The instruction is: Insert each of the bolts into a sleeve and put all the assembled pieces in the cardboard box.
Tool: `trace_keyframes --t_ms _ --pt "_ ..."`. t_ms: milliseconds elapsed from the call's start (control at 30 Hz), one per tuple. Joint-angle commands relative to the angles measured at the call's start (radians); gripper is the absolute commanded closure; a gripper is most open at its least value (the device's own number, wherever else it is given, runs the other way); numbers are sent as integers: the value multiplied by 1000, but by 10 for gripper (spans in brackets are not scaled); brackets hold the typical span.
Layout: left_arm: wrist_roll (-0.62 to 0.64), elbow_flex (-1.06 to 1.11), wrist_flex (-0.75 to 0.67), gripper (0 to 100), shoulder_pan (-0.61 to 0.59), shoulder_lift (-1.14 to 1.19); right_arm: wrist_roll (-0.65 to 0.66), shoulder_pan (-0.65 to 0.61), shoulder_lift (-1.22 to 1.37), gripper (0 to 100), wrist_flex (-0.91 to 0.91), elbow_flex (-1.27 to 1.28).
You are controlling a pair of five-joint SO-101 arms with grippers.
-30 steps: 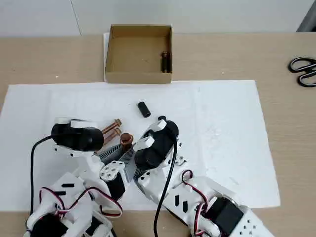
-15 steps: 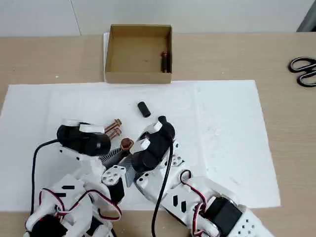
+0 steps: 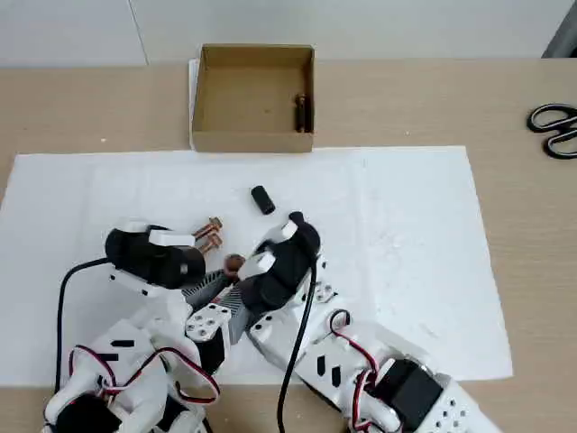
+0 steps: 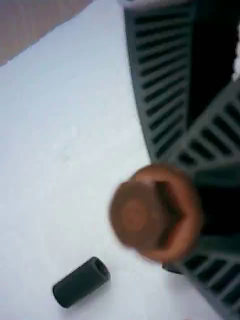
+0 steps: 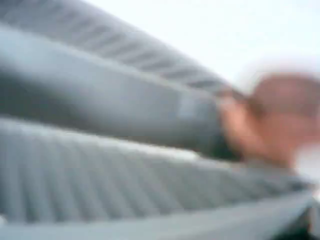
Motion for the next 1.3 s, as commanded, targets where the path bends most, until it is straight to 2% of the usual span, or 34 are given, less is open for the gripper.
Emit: trace_keyframes --t_ms 0,700,867,967,1167,1267 --pt "-8 -4 -9 845 0 2 11 1 1 995 -25 -86" --pt "55 -114 -87 841 -5 3 11 2 2 995 -22 -78" --pt "43 -116 -120 869 -95 3 11 2 2 995 -22 -63" --pt "8 -114 -157 998 -146 3 9 28 2 995 -22 -63" --pt "0 -74 -164 994 -264 3 12 163 38 995 -41 -63" --pt "-29 -31 -164 994 -330 3 54 248 140 995 -124 -77"
